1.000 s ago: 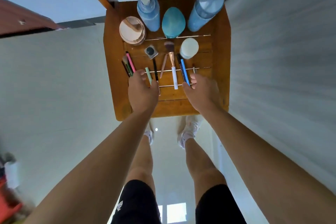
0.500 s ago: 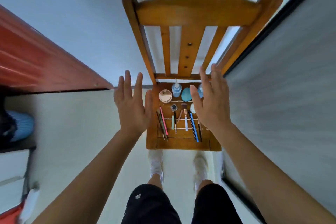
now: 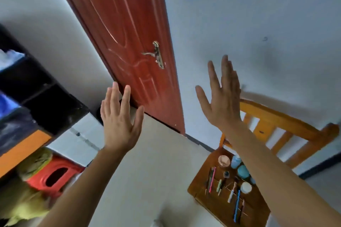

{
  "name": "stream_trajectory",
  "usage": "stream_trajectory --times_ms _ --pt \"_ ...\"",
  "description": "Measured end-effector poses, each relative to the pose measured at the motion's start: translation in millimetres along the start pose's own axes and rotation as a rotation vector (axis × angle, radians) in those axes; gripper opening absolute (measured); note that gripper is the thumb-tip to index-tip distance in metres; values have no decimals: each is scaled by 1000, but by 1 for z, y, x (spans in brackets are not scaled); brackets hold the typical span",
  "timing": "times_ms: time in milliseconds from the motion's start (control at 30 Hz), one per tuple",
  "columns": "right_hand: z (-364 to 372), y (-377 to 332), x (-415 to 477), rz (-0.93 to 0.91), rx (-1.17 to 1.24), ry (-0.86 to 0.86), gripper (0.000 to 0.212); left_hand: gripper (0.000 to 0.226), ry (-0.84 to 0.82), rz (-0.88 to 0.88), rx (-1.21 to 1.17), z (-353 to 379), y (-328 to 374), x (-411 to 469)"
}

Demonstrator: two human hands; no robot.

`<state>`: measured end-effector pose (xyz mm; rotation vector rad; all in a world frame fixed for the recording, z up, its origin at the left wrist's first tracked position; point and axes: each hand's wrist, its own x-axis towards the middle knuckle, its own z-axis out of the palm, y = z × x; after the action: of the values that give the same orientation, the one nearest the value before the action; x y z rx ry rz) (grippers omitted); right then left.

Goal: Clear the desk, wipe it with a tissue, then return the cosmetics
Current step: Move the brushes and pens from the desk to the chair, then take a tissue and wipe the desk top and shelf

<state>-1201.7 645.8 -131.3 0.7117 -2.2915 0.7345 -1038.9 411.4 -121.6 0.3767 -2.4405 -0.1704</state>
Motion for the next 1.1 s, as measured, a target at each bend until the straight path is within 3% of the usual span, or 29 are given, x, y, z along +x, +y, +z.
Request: stream_trajectory --times_ms 367,633,800,1100 --pt "84 -255 42 -346 225 -33 69 66 141 -244 151 -154 -212 -60" --pt "156 -447 73 -386 315 -86 70 65 211 -350 261 -252 -380 -80" --pt "204 -505 76 -489 343 -137 71 65 220 -375 242 -249 -437 -70" --pt "325 -541 122 -485 349 -228 69 65 151 -400 247 -192 -531 2"
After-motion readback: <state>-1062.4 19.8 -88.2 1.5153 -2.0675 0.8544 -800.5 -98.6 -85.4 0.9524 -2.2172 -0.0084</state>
